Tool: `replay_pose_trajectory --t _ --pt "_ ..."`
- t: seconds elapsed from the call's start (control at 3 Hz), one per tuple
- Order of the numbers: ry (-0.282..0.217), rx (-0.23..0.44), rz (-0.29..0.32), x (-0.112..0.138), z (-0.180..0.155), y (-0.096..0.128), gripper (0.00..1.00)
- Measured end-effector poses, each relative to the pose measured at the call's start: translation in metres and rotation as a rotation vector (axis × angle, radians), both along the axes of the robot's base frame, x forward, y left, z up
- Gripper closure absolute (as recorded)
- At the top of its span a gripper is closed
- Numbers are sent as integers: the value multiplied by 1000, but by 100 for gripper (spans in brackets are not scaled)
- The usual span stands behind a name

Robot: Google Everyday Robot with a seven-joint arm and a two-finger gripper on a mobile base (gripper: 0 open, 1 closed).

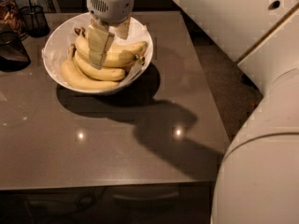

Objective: Pick banana from white bowl

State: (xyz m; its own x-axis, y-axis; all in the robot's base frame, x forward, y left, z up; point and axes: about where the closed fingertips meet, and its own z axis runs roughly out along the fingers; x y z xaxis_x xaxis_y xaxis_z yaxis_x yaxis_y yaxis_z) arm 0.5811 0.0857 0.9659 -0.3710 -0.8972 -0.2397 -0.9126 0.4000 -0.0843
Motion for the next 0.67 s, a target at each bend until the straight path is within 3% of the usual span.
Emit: replay_pose_trajectory --t 0.67 --pt "-24 -16 15 8 7 18 41"
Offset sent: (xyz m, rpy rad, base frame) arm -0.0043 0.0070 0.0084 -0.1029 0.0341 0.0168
